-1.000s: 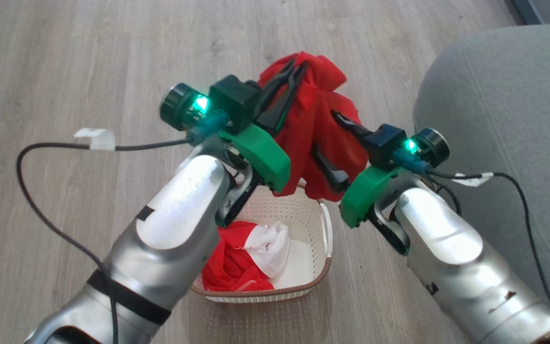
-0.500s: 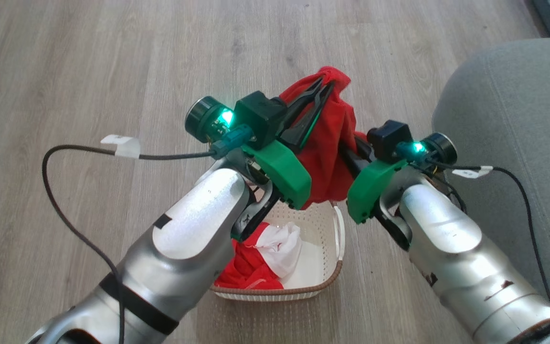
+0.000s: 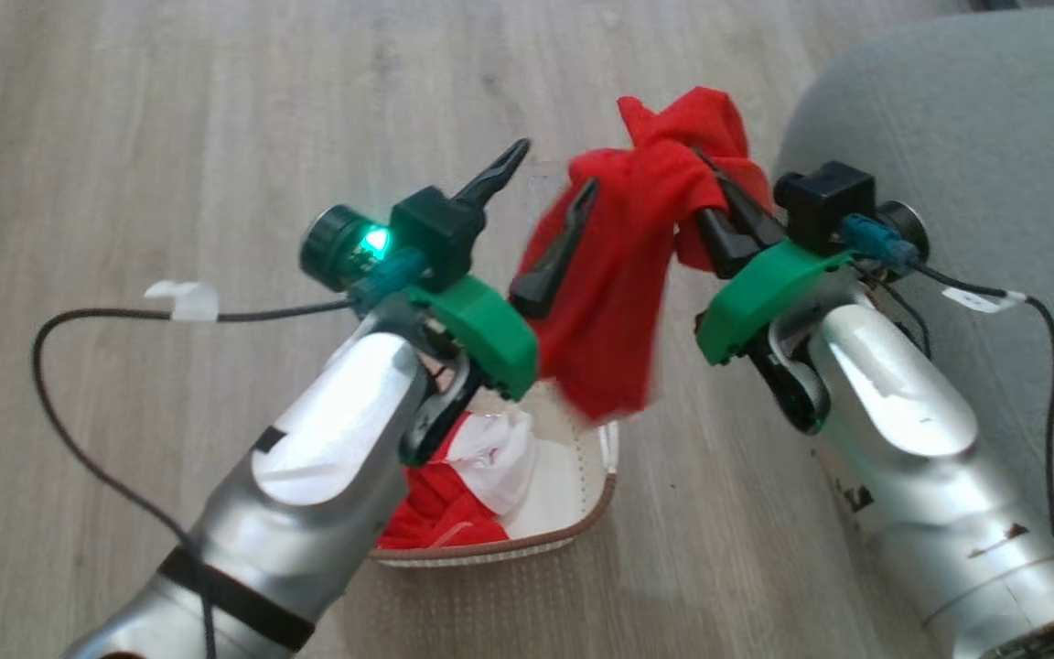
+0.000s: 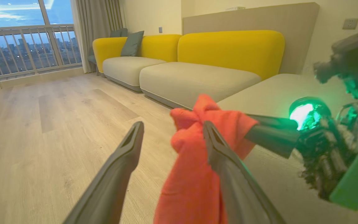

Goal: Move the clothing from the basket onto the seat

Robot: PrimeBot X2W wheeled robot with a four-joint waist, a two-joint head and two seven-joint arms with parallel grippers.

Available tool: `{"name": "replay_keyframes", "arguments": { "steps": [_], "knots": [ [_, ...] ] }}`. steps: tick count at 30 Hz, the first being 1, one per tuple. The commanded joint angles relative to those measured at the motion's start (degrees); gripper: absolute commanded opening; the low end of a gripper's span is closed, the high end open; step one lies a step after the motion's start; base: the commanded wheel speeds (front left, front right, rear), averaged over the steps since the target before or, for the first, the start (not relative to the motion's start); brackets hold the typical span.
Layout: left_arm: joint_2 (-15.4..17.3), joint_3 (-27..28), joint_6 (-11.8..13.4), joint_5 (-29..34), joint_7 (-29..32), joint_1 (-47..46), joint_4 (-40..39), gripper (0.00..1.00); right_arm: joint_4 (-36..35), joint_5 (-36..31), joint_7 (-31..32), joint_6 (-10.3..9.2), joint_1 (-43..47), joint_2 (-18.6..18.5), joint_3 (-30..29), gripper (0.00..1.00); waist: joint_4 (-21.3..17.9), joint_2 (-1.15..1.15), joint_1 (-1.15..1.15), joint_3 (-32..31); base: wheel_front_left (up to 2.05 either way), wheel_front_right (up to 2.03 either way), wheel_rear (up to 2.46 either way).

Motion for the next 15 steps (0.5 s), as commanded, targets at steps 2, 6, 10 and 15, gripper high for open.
{"name": "replay_keyframes", "arguments": {
  "steps": [2,6,10,15],
  "knots": [
    [1.6,3.7,-0.8,1.5,-0.3,-1.1,-1.4,1.0,-3.1,0.4,-0.4,-0.01,0.5,0.0,-0.8,0.0,-3.5,0.0,0.0,1.1,0.0,0.0,0.0],
    [2.0,6.6,-1.7,3.1,-0.3,1.0,-1.2,1.0,-5.3,0.6,-0.4,-0.01,1.5,-0.5,-2.4,0.0,-7.4,0.0,0.0,1.6,0.0,0.0,0.0],
    [2.2,9.6,-2.6,4.9,-0.3,3.2,-1.5,1.0,-7.4,1.1,-0.4,-0.01,2.7,-0.7,-3.2,0.0,-11.9,0.0,0.0,2.0,0.0,0.0,0.0],
    [2.4,13.1,-3.4,6.9,-0.3,5.9,-1.7,1.0,-9.6,1.4,-0.4,-0.01,4.4,-0.8,-3.7,0.0,-18.5,0.0,0.0,1.9,0.0,0.0,0.0]
  ]
}}
